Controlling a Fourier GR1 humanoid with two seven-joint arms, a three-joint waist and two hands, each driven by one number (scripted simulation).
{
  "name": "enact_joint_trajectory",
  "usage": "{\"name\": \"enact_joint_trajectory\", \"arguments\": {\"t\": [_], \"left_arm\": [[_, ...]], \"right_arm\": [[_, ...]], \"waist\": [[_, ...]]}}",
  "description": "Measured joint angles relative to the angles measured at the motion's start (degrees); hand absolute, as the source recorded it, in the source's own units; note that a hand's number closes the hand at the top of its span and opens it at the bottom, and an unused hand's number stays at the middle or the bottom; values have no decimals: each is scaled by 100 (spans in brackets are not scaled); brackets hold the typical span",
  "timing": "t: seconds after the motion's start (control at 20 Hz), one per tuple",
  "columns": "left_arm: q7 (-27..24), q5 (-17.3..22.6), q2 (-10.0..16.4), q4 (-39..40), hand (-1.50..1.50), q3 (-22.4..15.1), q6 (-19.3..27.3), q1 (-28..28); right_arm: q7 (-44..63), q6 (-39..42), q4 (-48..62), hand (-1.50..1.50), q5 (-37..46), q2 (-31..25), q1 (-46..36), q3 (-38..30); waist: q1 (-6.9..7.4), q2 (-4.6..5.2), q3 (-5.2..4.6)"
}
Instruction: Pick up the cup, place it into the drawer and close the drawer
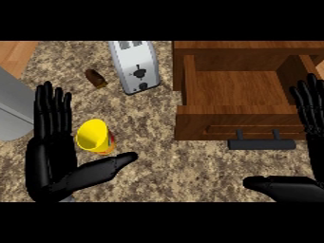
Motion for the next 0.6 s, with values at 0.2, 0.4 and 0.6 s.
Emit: {"name": "enact_joint_trajectory", "arguments": {"t": [0.2,0.4,0.6], "left_arm": [[-114,138,-22,-10,-150,-209,310,244],[-343,279,-27,349,-150,-147,594,301],[-840,529,-20,724,-150,121,534,694]], "right_arm": [[-87,107,206,-150,-52,-21,-84,-133],[-61,149,254,-150,-63,-11,-175,-186],[20,206,205,-150,-131,-57,-202,-285]], "waist": [[19,-5,-2],[20,-4,-2],[27,-5,-3]]}}
